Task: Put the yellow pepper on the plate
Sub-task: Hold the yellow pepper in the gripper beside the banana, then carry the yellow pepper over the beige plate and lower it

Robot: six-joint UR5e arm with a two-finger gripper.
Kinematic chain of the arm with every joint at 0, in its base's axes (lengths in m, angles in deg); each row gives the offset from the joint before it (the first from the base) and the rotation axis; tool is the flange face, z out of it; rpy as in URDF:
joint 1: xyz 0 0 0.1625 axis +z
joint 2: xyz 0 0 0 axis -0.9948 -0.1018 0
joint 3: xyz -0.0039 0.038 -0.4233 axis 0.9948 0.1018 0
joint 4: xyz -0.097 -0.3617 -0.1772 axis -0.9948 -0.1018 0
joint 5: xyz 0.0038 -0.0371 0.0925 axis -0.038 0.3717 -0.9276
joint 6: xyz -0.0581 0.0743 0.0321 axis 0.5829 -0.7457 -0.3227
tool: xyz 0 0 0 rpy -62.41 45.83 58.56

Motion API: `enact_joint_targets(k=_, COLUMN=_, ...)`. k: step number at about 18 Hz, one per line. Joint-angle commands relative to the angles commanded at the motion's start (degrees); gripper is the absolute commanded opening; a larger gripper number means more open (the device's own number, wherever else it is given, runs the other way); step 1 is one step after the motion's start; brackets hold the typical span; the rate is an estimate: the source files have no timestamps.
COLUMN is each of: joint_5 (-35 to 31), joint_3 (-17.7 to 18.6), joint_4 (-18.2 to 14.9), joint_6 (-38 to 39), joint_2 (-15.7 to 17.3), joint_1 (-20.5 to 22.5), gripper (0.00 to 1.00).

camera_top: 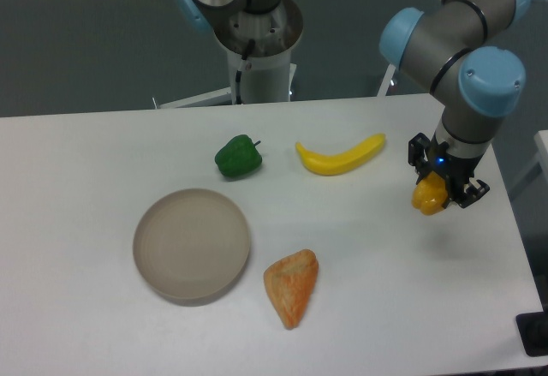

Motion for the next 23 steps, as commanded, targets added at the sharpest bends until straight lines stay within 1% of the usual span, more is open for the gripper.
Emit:
enact_joint_targets(k=9, joint_5=0.3, joint_3=-0.1, joint_4=-0.2, joint_6=0.8, joint_2=0.0, joint_1=-0.6, gripper=0.19)
enact_joint_targets(k=13, joint_5=0.1, joint_3=0.4, joint_4=-0.5, joint_6=4.5, joint_2=1.3, joint_1=-3.2, gripper=0.19)
enact_joint_targets(k=17, joint_5=0.3, joint_3=1.2, joint_4=-1.1, joint_6=10.4, joint_2=3.7, joint_1=-8.4, gripper=0.18)
enact_joint_targets(k=19, joint_5=1.1, joint_3=3.0, joint_4=-1.9, joint_6=12.9, joint_2=5.9, joint_1=-11.4, gripper=0.18)
enact_joint_targets(k=20, joint_5=1.2, joint_3=4.7, joint_4=-1.9, joint_6=15.3, joint_2=7.1, joint_1=-14.2, gripper=0.18)
enact_joint_targets(k=23, joint_5=1.2, joint_3=6.4, joint_4=-1.8, joint_6=20.4, joint_2=7.9, joint_1=-19.7, gripper=0.18)
